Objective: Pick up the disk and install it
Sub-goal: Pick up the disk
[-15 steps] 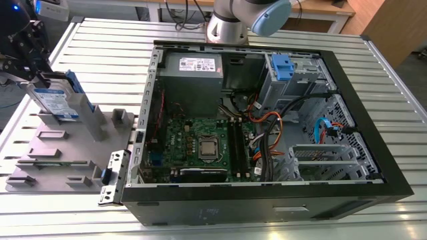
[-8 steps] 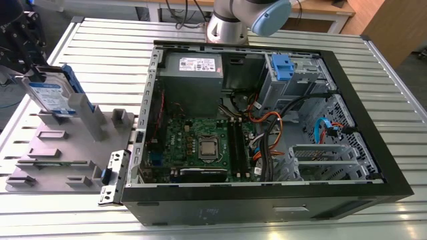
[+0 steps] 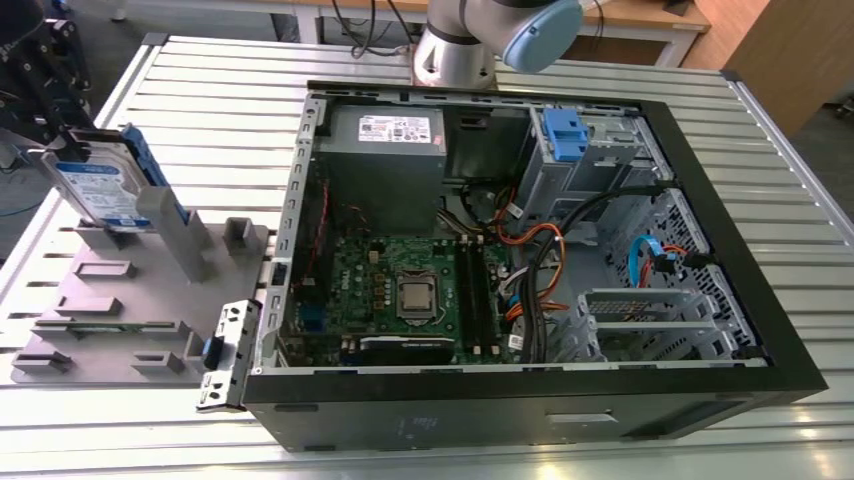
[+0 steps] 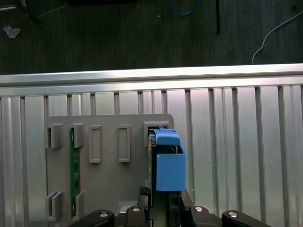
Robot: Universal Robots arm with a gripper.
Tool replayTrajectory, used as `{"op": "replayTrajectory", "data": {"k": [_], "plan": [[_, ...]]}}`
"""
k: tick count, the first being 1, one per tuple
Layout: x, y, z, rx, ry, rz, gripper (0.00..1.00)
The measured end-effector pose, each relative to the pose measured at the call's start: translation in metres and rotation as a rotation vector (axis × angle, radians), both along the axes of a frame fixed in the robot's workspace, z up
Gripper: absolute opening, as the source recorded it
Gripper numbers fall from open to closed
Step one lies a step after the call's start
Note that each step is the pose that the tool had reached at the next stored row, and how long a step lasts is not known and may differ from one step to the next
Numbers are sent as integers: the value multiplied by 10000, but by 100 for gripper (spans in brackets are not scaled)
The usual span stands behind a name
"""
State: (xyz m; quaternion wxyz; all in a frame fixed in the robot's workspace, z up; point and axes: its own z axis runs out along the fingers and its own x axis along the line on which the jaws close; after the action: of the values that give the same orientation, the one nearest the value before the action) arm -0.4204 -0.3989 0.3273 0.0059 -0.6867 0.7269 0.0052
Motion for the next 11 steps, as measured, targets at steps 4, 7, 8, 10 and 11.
{"op": "replayTrajectory", "data": {"k": [4,7,8,10,11], "plan": [[0,0,7,0,1,0,35],[0,0,9,0,1,0,35],[0,0,10,0,1,0,35],[0,0,11,0,1,0,35],[0,0,13,0,1,0,35]]}}
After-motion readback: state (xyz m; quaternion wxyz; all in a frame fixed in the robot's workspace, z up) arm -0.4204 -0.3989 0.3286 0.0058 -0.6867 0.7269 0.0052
